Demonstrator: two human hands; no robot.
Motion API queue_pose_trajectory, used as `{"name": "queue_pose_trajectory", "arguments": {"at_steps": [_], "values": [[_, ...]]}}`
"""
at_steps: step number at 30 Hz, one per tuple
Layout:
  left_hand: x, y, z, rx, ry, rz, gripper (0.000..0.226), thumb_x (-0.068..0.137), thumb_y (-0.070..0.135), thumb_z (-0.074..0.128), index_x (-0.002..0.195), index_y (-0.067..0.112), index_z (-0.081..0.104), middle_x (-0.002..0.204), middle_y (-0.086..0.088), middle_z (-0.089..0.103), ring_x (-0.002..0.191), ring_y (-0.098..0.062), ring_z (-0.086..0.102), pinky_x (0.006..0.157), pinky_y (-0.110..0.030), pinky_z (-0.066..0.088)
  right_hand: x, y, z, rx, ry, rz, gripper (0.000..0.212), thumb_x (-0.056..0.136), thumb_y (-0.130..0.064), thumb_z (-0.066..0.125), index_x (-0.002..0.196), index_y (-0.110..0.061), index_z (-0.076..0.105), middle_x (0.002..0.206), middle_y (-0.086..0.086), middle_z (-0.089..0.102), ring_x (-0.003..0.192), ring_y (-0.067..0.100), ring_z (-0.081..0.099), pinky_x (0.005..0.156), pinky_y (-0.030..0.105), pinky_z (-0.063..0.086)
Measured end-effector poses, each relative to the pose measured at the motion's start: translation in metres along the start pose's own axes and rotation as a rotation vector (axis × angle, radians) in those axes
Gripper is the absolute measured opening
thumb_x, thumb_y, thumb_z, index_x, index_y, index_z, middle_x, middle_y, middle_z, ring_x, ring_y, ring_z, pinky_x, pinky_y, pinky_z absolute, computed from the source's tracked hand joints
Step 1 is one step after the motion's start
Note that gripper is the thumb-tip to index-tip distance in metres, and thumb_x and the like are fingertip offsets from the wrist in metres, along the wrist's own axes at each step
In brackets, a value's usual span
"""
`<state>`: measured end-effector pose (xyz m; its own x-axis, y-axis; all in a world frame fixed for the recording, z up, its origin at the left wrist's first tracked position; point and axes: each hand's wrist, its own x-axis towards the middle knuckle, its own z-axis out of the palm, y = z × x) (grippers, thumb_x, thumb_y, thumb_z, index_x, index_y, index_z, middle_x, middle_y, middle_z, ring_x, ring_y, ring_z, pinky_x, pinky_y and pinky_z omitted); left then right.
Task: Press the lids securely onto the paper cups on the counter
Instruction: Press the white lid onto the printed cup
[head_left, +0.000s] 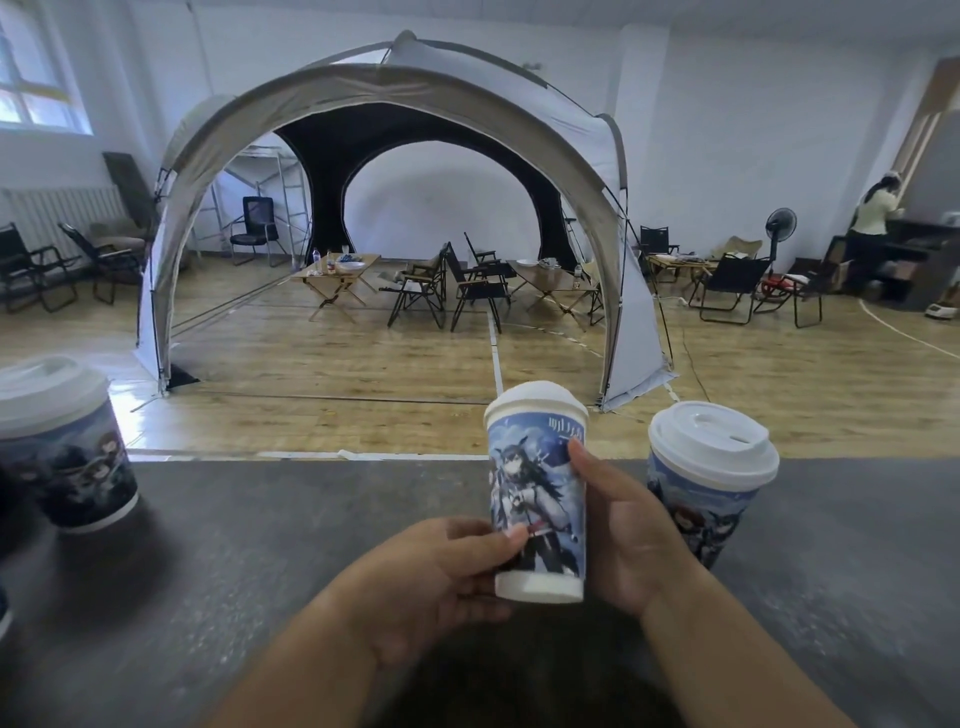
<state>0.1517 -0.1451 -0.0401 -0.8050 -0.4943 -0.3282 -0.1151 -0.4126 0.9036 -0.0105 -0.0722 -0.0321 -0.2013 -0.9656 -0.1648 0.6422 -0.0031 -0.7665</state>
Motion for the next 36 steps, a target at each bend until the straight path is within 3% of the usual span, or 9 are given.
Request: {"name": "queue_pose_trajectory", "arguments": {"at_steps": [3,5,7,10,16,21,27,31,36], "values": [[0.0011,0.0005,-0.0009,0.076,0.116,0.042,0.081,0.050,0.038,0.090,0.117,0.003,0.060,0.103,-0.012,0.074,0.090,-0.022,0.071,0.080,-0.036,0.057,0.0035,0.0056,0.0003,-0.079,-0.009,-0.119,0.089,0.062,-0.040,0.090,0.136,-0.011,0.051,0.124,0.024,0.066,0.107,0.042,0.067,0.088,0.054,0.056],[0.0019,0.0001,-0.0011,0.135,0.165,0.051,0.097,0.036,0.046,0.094,0.118,0.009,0.058,0.100,-0.008,0.075,0.095,-0.024,0.072,0.089,-0.043,0.056,0.0042,0.0065,0.0019,-0.160,0.090,-0.193,0.084,0.060,-0.033,0.088,0.134,-0.018,0.051,0.119,0.020,0.069,0.107,0.041,0.068,0.094,0.061,0.052],[0.0016,0.0007,-0.0015,0.122,0.109,0.040,0.088,0.048,0.051,0.089,0.120,0.009,0.059,0.104,-0.008,0.075,0.099,-0.023,0.071,0.089,-0.039,0.055,0.0032,0.0049,0.0006,-0.115,0.097,-0.184,0.066,0.072,-0.024,0.076,0.133,-0.016,0.052,0.117,0.020,0.070,0.105,0.040,0.069,0.094,0.059,0.052],[-0.0007,0.0018,0.0022,0.032,0.058,0.033,0.057,0.069,0.032,0.074,0.115,0.000,0.063,0.107,-0.013,0.074,0.094,-0.022,0.070,0.089,-0.038,0.054,-0.0003,0.0023,-0.0017,-0.050,-0.005,-0.121,0.052,0.086,-0.025,0.066,0.134,-0.008,0.053,0.121,0.023,0.068,0.108,0.040,0.067,0.091,0.053,0.054],[0.0009,0.0012,0.0006,0.100,0.175,0.093,0.089,0.043,0.049,0.091,0.115,0.007,0.061,0.102,-0.009,0.074,0.093,-0.022,0.071,0.086,-0.039,0.057,0.0022,0.0056,0.0009,-0.140,0.036,-0.189,0.073,0.072,-0.026,0.082,0.136,-0.012,0.050,0.121,0.021,0.068,0.113,0.040,0.065,0.104,0.059,0.045],[-0.0023,0.0041,0.0006,-0.085,0.047,0.044,0.049,0.069,0.030,0.071,0.109,0.002,0.066,0.097,-0.013,0.073,0.079,-0.020,0.069,0.075,-0.032,0.052,0.0001,0.0010,0.0034,-0.013,-0.008,-0.125,0.057,0.084,-0.024,0.062,0.136,-0.003,0.053,0.126,0.025,0.065,0.119,0.043,0.061,0.103,0.055,0.047],[0.0003,0.0013,0.0003,-0.007,0.170,0.110,0.079,0.050,0.035,0.090,0.117,0.003,0.061,0.106,-0.014,0.072,0.088,-0.026,0.072,0.074,-0.036,0.057,0.0007,0.0068,0.0035,-0.112,0.013,-0.197,0.070,0.073,-0.033,0.079,0.134,-0.011,0.052,0.122,0.019,0.068,0.114,0.038,0.065,0.100,0.054,0.050],[-0.0034,0.0058,-0.0008,-0.061,0.052,0.062,0.044,0.072,0.033,0.069,0.106,0.007,0.070,0.099,-0.011,0.074,0.080,-0.019,0.067,0.069,-0.031,0.047,0.0001,0.0034,0.0022,-0.036,-0.022,-0.138,0.053,0.082,-0.026,0.069,0.130,-0.006,0.057,0.122,0.024,0.067,0.118,0.042,0.061,0.100,0.055,0.049],[0.0005,0.0030,-0.0041,-0.006,0.095,0.097,0.049,0.069,0.030,0.074,0.109,0.002,0.069,0.100,-0.012,0.074,0.084,-0.021,0.067,0.071,-0.030,0.049,0.0022,0.0070,-0.0005,-0.119,-0.023,-0.141,0.080,0.070,-0.042,0.084,0.135,-0.009,0.053,0.127,0.023,0.065,0.118,0.040,0.062,0.100,0.055,0.050]]}}
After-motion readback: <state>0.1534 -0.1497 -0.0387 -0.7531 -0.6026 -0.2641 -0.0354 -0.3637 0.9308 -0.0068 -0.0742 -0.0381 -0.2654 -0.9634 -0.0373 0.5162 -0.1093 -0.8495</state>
